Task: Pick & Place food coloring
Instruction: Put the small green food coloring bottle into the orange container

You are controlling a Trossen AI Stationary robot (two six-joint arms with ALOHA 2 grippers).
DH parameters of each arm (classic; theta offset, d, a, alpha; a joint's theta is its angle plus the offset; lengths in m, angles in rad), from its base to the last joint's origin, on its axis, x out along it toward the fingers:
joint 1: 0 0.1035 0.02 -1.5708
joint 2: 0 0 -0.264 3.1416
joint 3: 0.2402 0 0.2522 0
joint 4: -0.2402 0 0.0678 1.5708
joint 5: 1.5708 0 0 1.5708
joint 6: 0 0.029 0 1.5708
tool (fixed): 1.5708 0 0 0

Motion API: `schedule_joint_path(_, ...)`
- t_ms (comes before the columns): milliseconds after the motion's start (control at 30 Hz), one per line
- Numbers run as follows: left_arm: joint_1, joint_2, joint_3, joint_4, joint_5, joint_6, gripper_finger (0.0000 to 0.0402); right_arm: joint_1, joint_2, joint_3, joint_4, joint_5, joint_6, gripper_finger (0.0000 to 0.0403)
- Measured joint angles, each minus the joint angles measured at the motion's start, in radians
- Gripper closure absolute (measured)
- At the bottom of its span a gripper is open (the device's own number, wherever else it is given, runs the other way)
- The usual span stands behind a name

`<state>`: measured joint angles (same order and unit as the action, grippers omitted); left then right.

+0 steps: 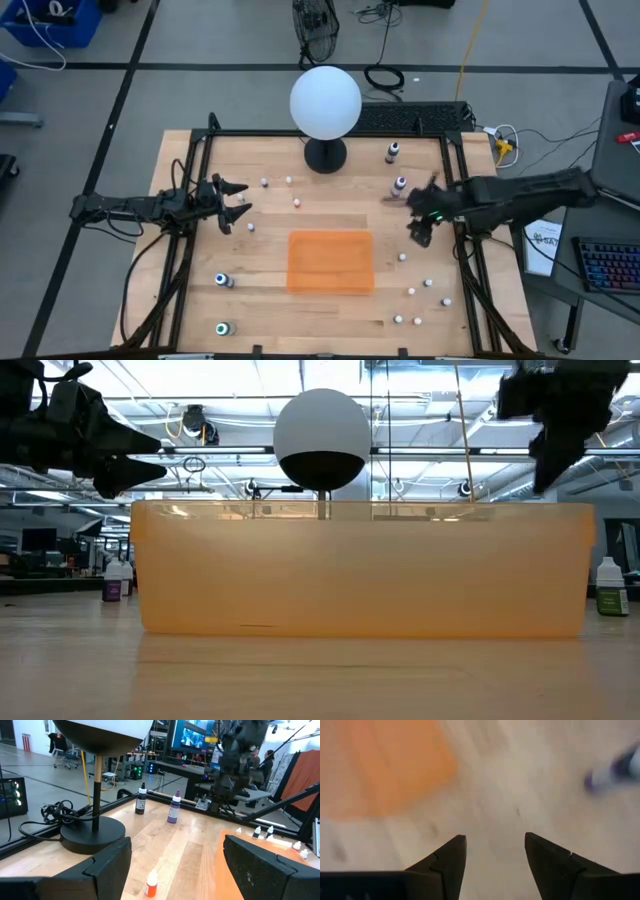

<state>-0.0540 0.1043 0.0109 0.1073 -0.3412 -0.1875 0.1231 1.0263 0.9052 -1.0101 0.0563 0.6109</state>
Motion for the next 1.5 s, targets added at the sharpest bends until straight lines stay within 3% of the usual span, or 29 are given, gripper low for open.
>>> schedule_joint_path(167, 0.0, 0.0, 0.0, 0.0, 0.0, 0.0, 0.0092, 0.082, 0.232, 0.073, -0.033, -0.087, 0.089, 0.0213)
schedule_joint_path(433, 0.0, 0.0, 0.0, 0.0, 0.0, 0.0, 0.0091, 0.145, 0.428, 0.108, -0.027, -0.049, 0.114, 0.0213)
schedule_joint_path(767, 0.0, 0.0, 0.0, 0.0, 0.0, 0.0, 0.0091, 0.211, 0.477, 0.098, 0.005, -0.017, 0.214, 0.0214)
schedule_joint_path(1033, 0.0, 0.0, 0.0, 0.001, 0.0, 0.0, 0.0091, 0.267, 0.476, 0.01, 0.165, -0.026, 0.338, 0.0214)
schedule_joint_path(1500, 0.0, 0.0, 0.0, 0.0, 0.0, 0.0, 0.0092, 0.272, 0.476, -0.069, 0.23, 0.019, 0.449, 0.0225)
